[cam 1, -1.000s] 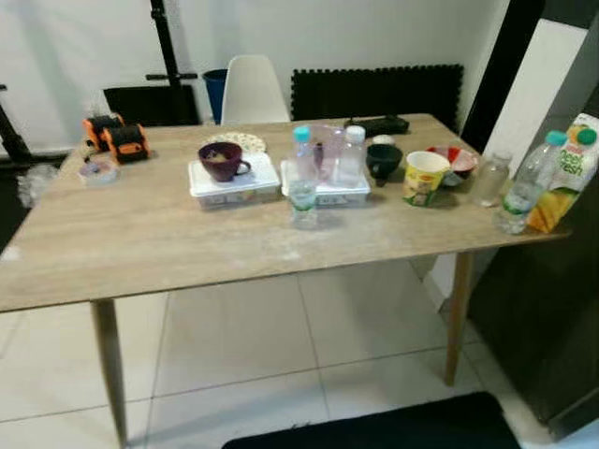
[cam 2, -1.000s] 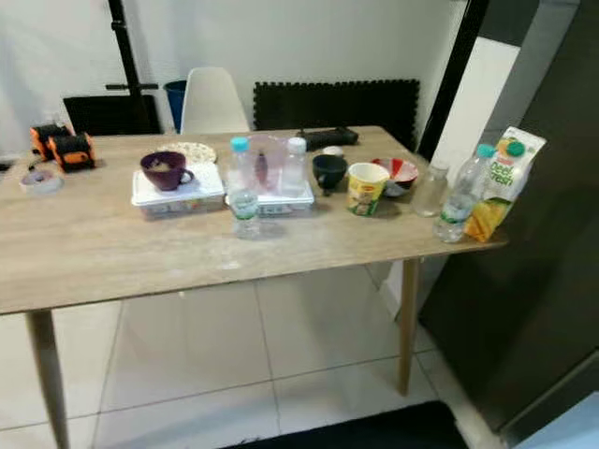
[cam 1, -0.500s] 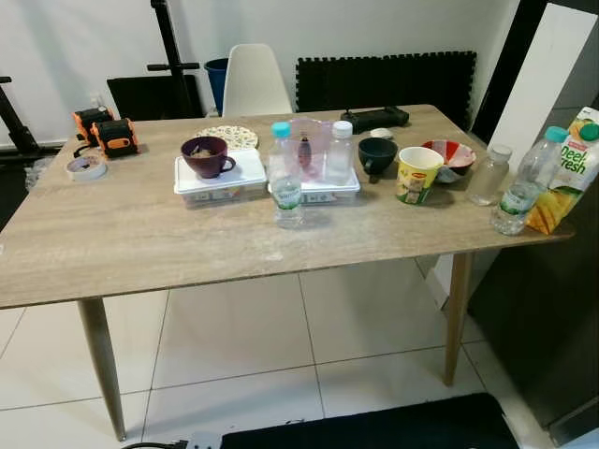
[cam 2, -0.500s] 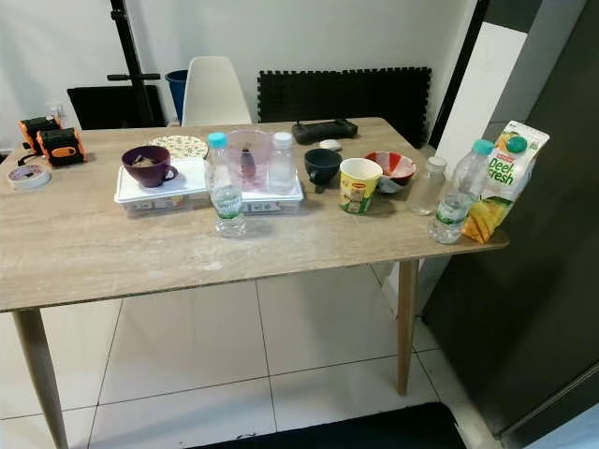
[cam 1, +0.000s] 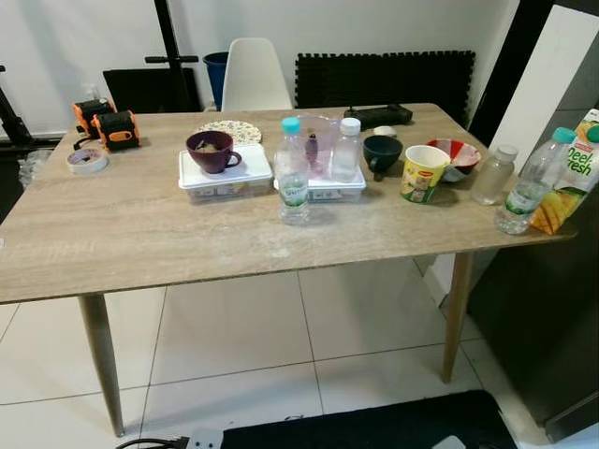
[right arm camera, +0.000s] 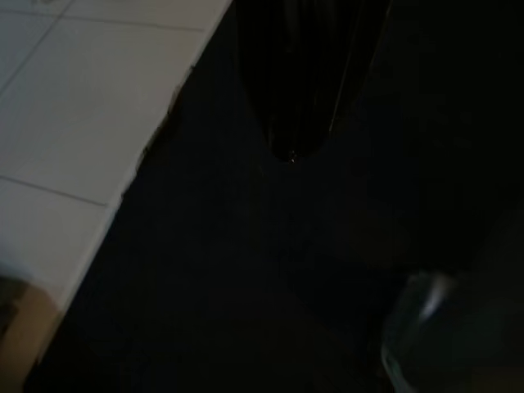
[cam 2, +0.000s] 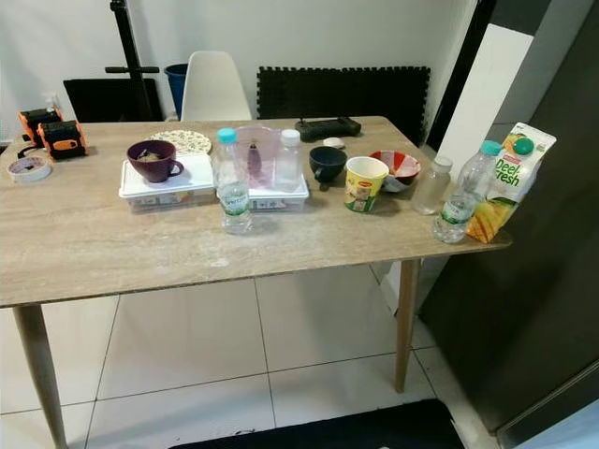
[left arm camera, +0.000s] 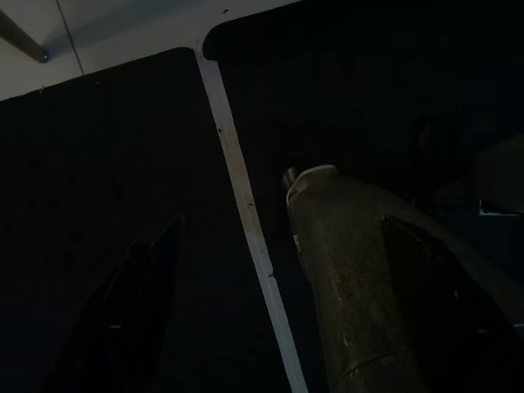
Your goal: Restocking fridge
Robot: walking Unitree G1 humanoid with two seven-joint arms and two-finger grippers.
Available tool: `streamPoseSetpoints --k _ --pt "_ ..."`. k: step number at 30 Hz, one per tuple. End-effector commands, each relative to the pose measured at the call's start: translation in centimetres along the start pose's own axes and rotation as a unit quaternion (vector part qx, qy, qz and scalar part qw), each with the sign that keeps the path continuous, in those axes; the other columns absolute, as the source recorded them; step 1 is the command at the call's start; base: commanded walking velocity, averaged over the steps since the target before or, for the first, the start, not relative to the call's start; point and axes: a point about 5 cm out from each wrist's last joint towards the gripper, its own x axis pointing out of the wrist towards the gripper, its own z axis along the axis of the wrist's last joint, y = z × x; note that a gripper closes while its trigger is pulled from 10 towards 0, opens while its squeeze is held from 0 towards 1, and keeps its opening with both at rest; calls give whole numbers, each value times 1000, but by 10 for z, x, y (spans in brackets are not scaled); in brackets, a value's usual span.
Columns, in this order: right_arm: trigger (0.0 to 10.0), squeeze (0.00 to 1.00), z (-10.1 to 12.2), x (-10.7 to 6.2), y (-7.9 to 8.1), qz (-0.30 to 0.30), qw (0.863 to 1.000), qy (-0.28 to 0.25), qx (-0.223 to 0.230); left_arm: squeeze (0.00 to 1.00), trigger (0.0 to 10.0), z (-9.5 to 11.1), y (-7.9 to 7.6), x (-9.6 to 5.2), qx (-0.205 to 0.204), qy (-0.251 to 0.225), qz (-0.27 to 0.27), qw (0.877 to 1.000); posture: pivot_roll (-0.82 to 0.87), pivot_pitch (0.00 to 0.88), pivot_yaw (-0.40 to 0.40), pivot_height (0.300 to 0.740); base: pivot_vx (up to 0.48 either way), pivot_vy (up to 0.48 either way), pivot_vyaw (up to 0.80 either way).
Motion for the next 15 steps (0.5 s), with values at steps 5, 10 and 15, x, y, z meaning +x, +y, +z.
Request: streamPoseSetpoints --k 5,10,15 --pt "10000 0 4 0 -1 -8 1000 3 -4 0 10000 -17 -4 -2 -5 36 -2 999 -75 0 -53 740 0 -94 0" --pt "10000 0 4 0 -2 -8 1000 4 -5 0 10000 -17 -6 -2 -6 36 -5 999 -75 0 -53 740 0 0 0" --pt "10000 0 -7 -2 -8 -10 1000 11 -6 0 10000 -16 -8 -2 -8 37 -10 999 -75 0 -53 740 0 0 0"
